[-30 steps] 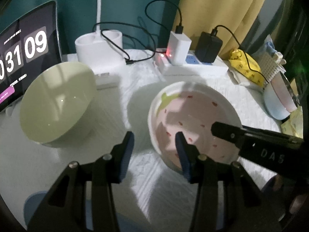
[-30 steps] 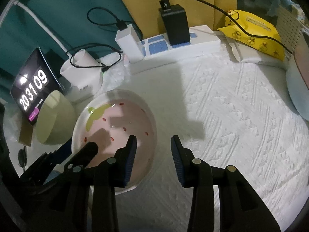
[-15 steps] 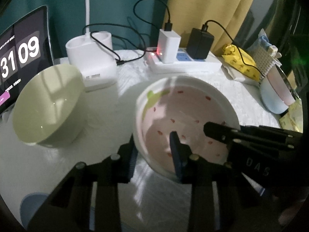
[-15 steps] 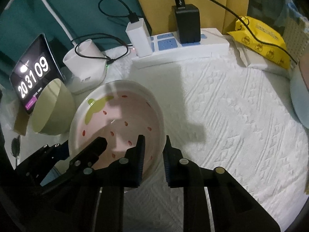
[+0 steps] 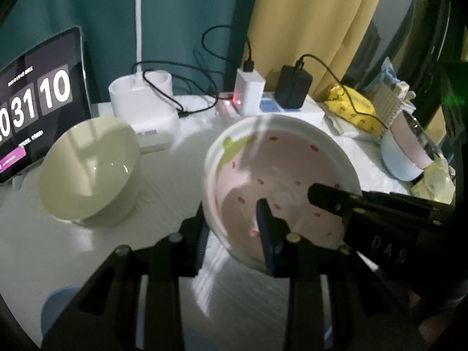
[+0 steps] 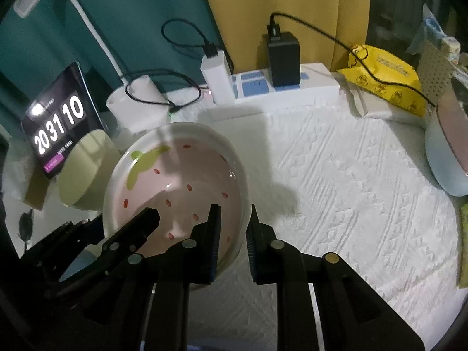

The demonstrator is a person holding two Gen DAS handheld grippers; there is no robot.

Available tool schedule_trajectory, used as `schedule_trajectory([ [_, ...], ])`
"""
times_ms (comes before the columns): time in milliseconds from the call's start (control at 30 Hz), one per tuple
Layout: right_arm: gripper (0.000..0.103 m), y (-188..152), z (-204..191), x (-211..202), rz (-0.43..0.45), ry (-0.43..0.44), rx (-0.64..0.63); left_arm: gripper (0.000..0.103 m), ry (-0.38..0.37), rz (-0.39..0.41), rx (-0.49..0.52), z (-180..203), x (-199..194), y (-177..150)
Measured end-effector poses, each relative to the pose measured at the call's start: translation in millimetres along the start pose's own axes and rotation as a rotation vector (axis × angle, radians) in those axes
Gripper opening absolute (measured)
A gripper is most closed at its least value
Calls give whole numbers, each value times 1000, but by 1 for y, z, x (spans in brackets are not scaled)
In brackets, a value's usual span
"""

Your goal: Organize plates and bowls

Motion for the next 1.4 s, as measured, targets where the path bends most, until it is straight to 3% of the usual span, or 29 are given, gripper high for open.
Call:
schedule_trajectory([
  [400,18,-4,-8,-40,74,3,-14,32,-13,61,9,6,-35,0],
  [1400,18,-41,-15,-96,146,10,-9,32,-57,123,29,24,-90,-27],
])
Point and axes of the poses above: each gripper's, at about its wrist camera, not at the fingertips, and x roughly the way its jaws point, z to its right, y to its top, the point moved 1 cm from there along x, roughly the way its jaws point, and after that the axes turned 8 degrees about -z, right-handed, at the moved point
